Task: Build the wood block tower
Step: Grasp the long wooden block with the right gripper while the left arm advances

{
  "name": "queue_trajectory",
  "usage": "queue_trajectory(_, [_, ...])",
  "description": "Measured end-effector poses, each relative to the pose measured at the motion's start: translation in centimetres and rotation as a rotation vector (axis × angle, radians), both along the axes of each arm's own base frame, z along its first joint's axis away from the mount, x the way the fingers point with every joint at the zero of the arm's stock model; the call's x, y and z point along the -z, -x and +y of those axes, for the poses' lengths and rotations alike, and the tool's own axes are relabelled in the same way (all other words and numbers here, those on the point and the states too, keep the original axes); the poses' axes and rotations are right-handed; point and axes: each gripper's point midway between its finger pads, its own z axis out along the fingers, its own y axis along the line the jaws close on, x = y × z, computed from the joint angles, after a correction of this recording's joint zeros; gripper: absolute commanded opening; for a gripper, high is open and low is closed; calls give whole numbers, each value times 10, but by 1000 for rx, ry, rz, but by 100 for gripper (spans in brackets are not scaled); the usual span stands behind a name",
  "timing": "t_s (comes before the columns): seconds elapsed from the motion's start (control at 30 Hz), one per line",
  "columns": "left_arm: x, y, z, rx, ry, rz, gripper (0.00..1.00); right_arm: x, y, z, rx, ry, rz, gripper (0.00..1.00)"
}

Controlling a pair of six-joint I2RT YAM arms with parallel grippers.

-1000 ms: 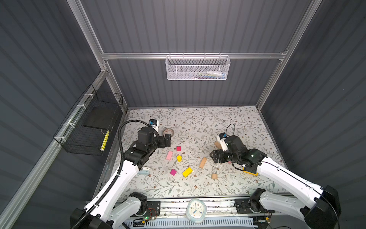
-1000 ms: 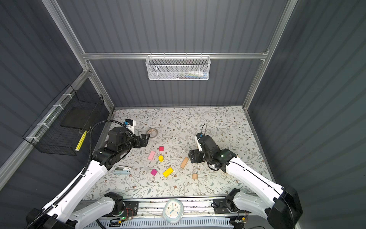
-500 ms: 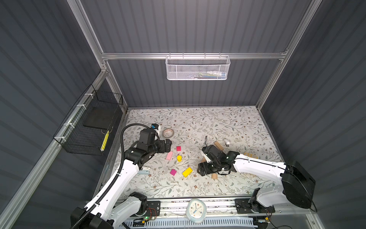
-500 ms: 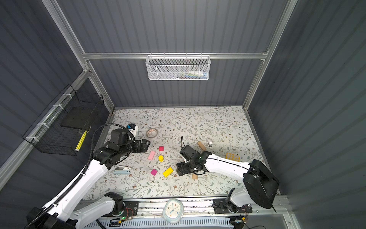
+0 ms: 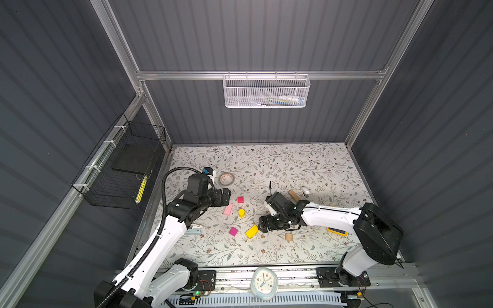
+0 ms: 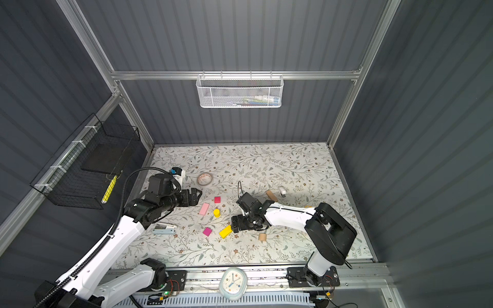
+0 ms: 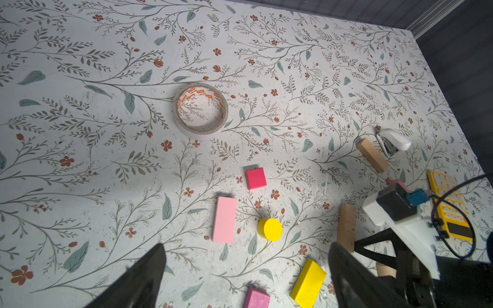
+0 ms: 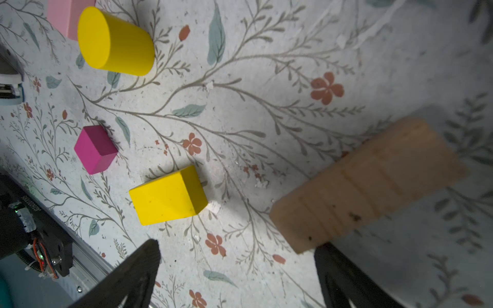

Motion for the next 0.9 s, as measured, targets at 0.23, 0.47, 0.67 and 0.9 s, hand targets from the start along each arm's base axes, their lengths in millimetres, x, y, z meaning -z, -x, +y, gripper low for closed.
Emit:
queue_trajectory(0.23, [0, 0, 0, 0, 1, -1, 95, 2, -16, 13, 14, -29, 9, 93])
queue_trajectory(0.47, [0, 0, 0, 0, 1, 0, 95, 1, -38, 19, 42, -46, 2, 94])
queue_trajectory(0.67, [0, 1, -1, 2, 10, 4, 94, -5, -57, 24, 59, -69, -10, 93])
queue_trajectory(0.9, [-2, 2, -5, 17, 25, 8, 94, -26, -52, 21, 57, -66, -31, 92])
